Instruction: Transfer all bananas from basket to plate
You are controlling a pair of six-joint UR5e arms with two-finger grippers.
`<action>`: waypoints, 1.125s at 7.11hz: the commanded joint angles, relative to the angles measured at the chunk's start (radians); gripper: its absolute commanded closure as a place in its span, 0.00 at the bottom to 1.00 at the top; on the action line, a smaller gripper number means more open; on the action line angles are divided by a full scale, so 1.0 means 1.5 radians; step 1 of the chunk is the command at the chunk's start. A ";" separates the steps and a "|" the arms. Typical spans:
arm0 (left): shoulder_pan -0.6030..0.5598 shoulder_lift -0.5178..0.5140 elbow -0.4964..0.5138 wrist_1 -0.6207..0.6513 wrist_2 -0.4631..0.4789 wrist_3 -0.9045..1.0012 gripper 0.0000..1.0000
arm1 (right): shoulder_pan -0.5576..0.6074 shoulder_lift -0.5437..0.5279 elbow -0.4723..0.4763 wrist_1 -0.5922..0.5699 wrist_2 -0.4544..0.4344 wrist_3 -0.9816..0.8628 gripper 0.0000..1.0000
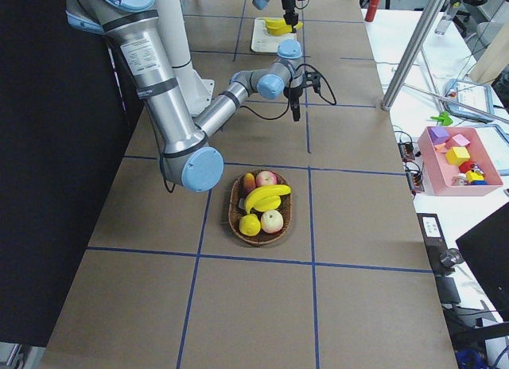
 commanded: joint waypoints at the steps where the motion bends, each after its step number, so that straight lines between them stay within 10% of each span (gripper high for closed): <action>1: -0.001 0.061 0.002 0.028 0.003 0.076 0.94 | 0.056 -0.069 0.013 -0.005 0.059 -0.105 0.00; 3: 0.003 0.062 0.009 0.060 0.004 0.110 0.46 | 0.079 -0.096 0.016 0.000 0.062 -0.155 0.00; 4: -0.003 0.062 0.009 0.063 0.007 0.137 0.01 | 0.082 -0.103 0.017 0.001 0.062 -0.156 0.00; 8: -0.065 0.036 -0.007 0.066 -0.060 0.178 0.00 | 0.090 -0.185 0.068 0.002 0.057 -0.206 0.00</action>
